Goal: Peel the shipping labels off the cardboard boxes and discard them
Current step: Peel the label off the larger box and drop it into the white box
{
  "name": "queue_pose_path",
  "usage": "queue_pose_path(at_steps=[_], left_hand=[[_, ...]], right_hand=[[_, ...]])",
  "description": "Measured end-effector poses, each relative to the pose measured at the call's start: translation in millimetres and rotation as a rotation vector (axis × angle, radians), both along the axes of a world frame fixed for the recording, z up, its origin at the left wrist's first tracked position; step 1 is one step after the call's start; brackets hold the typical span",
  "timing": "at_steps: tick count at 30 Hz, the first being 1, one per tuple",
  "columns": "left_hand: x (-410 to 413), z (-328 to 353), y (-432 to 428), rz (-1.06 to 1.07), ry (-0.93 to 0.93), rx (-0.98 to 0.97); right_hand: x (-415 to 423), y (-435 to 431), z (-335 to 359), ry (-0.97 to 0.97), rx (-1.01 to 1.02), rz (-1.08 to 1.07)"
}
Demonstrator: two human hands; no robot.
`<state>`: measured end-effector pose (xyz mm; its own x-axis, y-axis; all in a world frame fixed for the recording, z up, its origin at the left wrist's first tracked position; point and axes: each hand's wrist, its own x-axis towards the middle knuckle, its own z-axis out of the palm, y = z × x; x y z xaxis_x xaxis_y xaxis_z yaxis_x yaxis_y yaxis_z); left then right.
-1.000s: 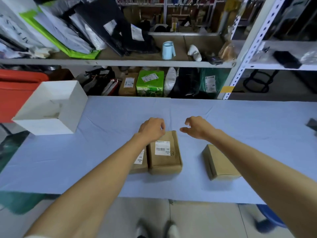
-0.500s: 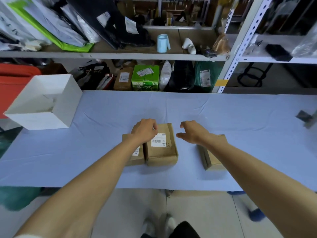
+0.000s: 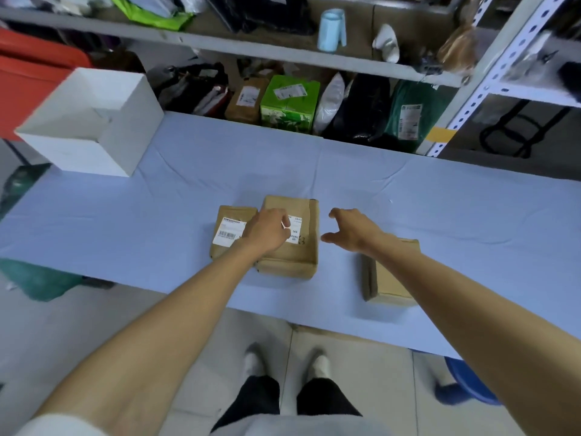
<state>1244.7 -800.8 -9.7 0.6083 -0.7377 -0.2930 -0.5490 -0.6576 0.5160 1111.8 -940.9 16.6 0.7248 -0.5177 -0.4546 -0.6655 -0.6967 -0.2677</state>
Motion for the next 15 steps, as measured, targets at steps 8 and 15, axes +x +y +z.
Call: queue_pose_path(at_steps=[8,15], left_hand=[[-4.6,-16.5,16.0,0.006,-0.045,-0.03],[-14.9,-35.6,23.4,0.036,-0.07,-0.067]], right_hand=[[6.5,19.8,-39.9,-0.064,0.146,-0.129],[21.4,37.9,-75.9,-0.218,0.341,-0.319]])
